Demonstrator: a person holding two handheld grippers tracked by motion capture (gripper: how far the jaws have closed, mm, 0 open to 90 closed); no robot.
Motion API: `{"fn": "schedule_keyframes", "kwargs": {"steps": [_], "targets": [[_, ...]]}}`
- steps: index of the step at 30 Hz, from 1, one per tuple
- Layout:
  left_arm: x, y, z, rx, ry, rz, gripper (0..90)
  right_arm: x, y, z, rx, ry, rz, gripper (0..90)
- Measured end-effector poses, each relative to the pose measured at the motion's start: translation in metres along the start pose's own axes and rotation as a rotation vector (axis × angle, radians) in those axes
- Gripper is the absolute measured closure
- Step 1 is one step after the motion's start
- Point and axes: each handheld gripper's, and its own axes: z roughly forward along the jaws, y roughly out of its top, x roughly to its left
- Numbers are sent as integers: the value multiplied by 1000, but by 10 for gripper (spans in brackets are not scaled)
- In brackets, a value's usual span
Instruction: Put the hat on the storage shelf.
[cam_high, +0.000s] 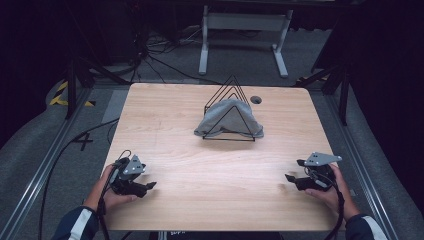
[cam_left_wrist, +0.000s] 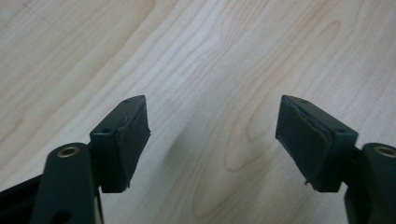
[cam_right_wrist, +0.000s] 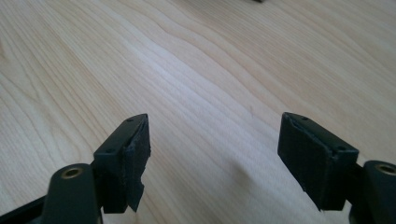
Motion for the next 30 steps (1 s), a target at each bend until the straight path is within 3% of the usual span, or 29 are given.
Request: {"fn": "schedule_keyframes", "kwargs": {"steps": [6,8,14,16,30], "targets": [[-5,-17,-2,-8,-16,-23,216,0,-23,-3,1,-13,73,247],[-7,-22,-1,-19,-15,-30,215,0,-26,-3,7,-19,74,243],[-8,-37,-3,-67,-37,-105,203,1,-43,-8,-38,-33,144,219],[-9,-41,-2,-99,-26,-117,190,2,-46,-10,-44,-42,150,219],[-9,-42,-3,-90,-16,-128,170,0,-47,-10,-41,-62,175,205]]}}
